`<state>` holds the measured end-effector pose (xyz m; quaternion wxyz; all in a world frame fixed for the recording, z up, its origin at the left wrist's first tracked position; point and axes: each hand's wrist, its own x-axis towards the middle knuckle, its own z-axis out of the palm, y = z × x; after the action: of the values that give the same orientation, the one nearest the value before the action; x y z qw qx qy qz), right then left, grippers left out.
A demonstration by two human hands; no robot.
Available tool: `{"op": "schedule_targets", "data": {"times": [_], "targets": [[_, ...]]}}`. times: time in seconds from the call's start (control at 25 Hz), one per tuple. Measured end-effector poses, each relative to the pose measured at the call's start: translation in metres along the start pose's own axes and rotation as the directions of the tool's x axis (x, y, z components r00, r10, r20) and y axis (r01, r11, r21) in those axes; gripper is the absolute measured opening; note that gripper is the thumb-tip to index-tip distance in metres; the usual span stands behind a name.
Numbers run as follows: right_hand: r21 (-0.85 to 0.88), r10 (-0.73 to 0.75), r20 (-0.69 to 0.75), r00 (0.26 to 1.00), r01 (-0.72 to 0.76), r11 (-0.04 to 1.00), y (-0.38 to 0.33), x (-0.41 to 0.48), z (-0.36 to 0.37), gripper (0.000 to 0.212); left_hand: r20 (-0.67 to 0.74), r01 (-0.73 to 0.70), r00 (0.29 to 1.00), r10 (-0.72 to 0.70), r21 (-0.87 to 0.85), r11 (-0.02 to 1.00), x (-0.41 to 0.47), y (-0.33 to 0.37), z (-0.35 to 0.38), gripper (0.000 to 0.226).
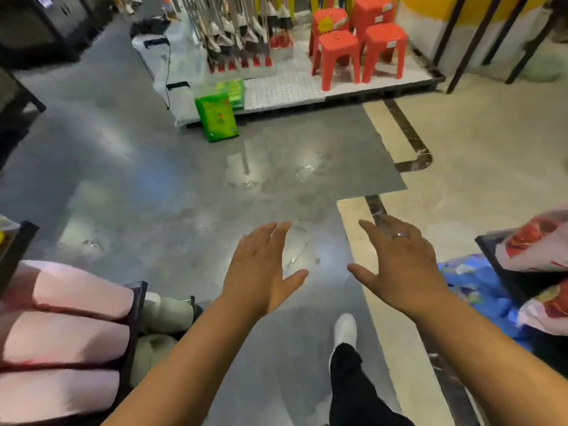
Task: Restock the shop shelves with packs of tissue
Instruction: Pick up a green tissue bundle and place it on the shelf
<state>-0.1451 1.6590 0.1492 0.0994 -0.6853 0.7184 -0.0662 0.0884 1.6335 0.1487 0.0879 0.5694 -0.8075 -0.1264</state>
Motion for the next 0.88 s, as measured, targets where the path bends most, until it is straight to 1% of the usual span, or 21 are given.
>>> {"op": "schedule_targets", "data": {"times": [0.16, 0.28, 0.44, 0.52, 0.64, 0.72, 0.88], "targets": [[-0.011, -0.122, 0.059, 0.991, 0.123, 0.992, -0.039, 0.143, 0.006, 0.081, -0.019, 0.149, 0.988, -0.150, -0.060, 0.987, 0.096, -0.067, -0.019, 0.083], [0.011, -0.189, 0.136, 0.972, 0.189, 0.982, -0.068, 0.248, 0.007, 0.081, 0.012, 0.307, 0.951, -0.308, -0.138, 0.942, 0.168, -0.112, -0.036, 0.083], [0.041, -0.283, 0.226, 0.932, 0.281, 0.959, -0.118, 0.391, 0.011, 0.082, 0.002, 0.422, 0.905, -0.426, -0.152, 0.894, 0.265, -0.183, -0.056, 0.084], [0.047, -0.305, 0.255, 0.917, 0.304, 0.952, -0.140, 0.447, 0.016, 0.083, -0.018, 0.445, 0.892, -0.452, -0.150, 0.883, 0.306, -0.218, -0.064, 0.085], [0.046, -0.311, 0.266, 0.912, 0.310, 0.949, -0.183, 0.553, 0.037, 0.084, -0.034, 0.460, 0.880, -0.475, -0.198, 0.866, 0.390, -0.296, -0.074, 0.085], [0.040, -0.284, 0.287, 0.915, 0.285, 0.958, -0.216, 0.622, 0.055, 0.084, -0.009, 0.458, 0.883, -0.470, -0.210, 0.864, 0.448, -0.354, -0.080, 0.086], [0.042, -0.219, 0.308, 0.926, 0.217, 0.975, -0.279, 0.747, 0.075, 0.087, 0.039, 0.417, 0.908, -0.418, -0.193, 0.888, 0.561, -0.459, -0.110, 0.086]]}}
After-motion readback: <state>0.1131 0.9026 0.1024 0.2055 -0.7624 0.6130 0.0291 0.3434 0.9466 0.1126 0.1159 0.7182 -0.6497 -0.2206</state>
